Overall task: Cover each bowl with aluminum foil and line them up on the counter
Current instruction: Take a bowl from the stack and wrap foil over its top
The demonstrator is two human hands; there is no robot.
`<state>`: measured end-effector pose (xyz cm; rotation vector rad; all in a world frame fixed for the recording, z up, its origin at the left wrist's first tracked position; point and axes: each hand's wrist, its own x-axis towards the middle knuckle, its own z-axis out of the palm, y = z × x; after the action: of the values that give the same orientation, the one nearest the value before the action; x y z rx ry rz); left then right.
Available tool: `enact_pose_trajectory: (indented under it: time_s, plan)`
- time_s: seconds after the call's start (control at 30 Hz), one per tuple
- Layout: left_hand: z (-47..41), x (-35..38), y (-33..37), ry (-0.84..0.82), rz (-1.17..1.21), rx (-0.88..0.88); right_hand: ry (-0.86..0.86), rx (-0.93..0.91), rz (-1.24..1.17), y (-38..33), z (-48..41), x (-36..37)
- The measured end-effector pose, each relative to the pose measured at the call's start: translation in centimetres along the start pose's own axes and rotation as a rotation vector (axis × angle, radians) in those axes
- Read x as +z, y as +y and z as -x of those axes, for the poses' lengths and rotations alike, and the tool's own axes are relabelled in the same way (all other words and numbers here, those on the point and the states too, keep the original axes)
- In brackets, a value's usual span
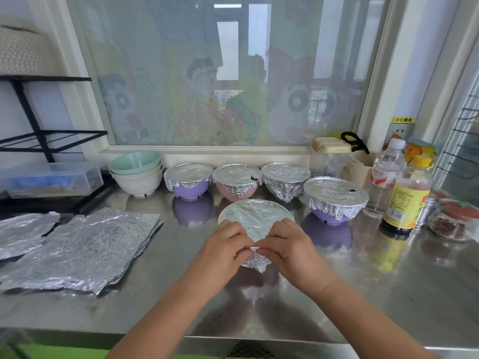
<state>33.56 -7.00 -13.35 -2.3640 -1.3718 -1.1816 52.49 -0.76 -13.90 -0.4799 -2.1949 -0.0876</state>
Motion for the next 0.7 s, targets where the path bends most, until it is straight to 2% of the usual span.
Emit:
enact_pose_trajectory:
  time_s: [0.13, 0.47, 0.7]
  plan:
    - [-0.3, -0.5, -1.0, -0.029, 0.008, -0.024, -0.021, 0.000, -0.050, 1.1, 0.4, -1.0]
    - [-0.8, 0.3, -0.8, -0.031, 0.011, -0.051, -0.034, -0.006, 0.026, 1.1, 0.1, -0.4]
    - [-0.8, -0.9, -1.6, -0.051, -0.002, -0.056, -0.062, -0.017, -0.005, 2.2, 0.2, -1.4]
